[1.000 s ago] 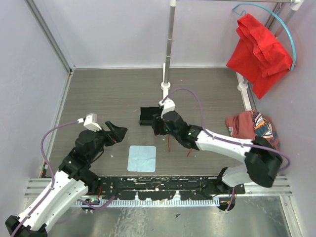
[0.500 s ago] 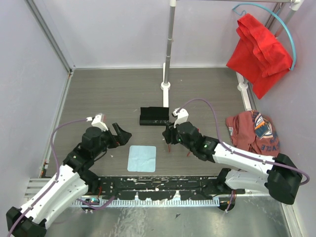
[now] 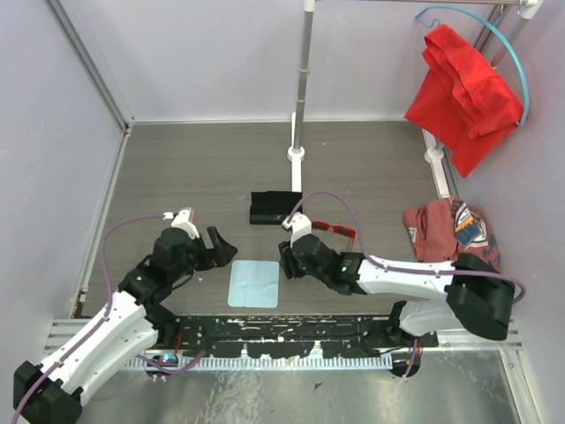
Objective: Organize the sunglasses
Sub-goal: Fold the glasses cleaning cloth at the center of the board.
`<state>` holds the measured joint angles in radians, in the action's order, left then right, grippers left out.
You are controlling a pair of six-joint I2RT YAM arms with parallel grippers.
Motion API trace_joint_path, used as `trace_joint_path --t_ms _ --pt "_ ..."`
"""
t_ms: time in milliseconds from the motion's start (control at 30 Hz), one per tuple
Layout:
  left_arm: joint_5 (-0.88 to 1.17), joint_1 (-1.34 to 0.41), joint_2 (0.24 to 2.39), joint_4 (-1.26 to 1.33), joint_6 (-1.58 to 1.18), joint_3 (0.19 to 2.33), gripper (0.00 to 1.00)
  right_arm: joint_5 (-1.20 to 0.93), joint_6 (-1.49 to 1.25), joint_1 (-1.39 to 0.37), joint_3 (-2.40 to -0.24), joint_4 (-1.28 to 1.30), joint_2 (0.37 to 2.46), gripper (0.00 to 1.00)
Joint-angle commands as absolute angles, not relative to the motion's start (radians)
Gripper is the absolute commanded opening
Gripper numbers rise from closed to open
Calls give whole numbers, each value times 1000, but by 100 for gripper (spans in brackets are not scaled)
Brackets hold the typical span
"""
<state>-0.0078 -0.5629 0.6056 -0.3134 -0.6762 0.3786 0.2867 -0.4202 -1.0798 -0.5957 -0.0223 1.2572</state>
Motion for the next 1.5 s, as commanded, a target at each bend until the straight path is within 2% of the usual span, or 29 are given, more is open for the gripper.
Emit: trace_joint_path --t_ms 0,133,367,967,1467 --pt "-1 -581 619 -310 -658 343 92 313 -446 -1109 -654 -82 1321 46" --pt "-18 -606 659 -285 -660 333 88 310 -455 -1120 -681 -99 1404 44" --pt "-79 -672 728 -276 -660 348 75 304 -466 -1123 -719 -112 1493 42" --pt "-172 -769 884 -198 -712 367 74 326 -488 -1117 -728 -130 1542 43" --pt "-207 -780 971 -106 -719 364 67 284 -501 -1092 -682 -171 1502 42"
